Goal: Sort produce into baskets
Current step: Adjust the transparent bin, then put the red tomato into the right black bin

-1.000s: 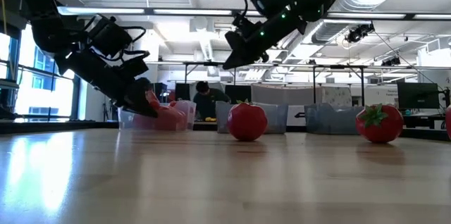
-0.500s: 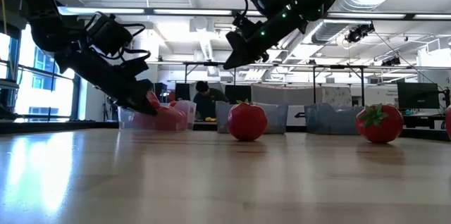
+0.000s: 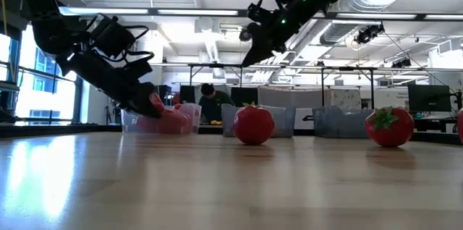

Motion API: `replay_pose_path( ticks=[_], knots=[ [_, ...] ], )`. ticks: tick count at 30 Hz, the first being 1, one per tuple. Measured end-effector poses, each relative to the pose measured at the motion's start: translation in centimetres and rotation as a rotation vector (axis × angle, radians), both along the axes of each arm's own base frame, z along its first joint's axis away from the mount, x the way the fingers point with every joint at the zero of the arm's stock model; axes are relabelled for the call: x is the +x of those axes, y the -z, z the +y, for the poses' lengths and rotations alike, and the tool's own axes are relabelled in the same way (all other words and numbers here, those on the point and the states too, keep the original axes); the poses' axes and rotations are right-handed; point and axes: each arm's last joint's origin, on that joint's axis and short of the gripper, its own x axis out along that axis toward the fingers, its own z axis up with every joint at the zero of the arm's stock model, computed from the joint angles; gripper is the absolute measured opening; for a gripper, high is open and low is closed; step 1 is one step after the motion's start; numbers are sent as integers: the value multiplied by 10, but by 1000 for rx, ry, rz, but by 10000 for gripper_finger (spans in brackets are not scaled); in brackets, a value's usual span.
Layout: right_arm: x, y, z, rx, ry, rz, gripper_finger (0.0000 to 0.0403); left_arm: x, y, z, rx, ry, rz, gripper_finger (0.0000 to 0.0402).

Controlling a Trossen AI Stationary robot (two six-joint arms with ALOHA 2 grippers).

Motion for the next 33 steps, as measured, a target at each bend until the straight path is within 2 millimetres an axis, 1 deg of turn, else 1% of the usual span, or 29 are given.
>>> replay_pose_path(
  ticks=[4,6,11,14,16,18,21,23,26,28,30,33],
  knots=[
    [-7,-6,15,30,-28,43,0,3,-3,-6,-10,58,-23,0],
    [-8,-6,23,82,-71,55,0,5,-7,-10,-11,89,-40,0],
    [-6,1,48,265,-217,84,1,9,-19,-22,-2,179,-93,0],
    [-5,6,67,303,-274,147,18,11,-24,-29,-5,231,-128,0],
    [-4,9,81,307,-311,178,43,13,-26,-32,-6,249,-139,0],
    [-3,12,93,311,-343,206,81,14,-26,-35,-15,260,-145,0],
    [0,16,107,322,-369,219,154,15,-26,-39,-19,277,-145,0],
    [3,20,111,328,-361,217,208,16,-26,-41,-19,288,-146,0],
    [8,30,108,346,-299,234,285,17,-27,-43,-17,301,-152,0],
    [10,39,103,354,-264,253,323,18,-27,-45,-21,316,-155,0],
    [13,46,97,361,-241,273,349,19,-27,-46,-35,349,-163,0],
    [15,55,88,357,-226,296,366,19,-27,-47,-44,374,-172,0]
  ],
)
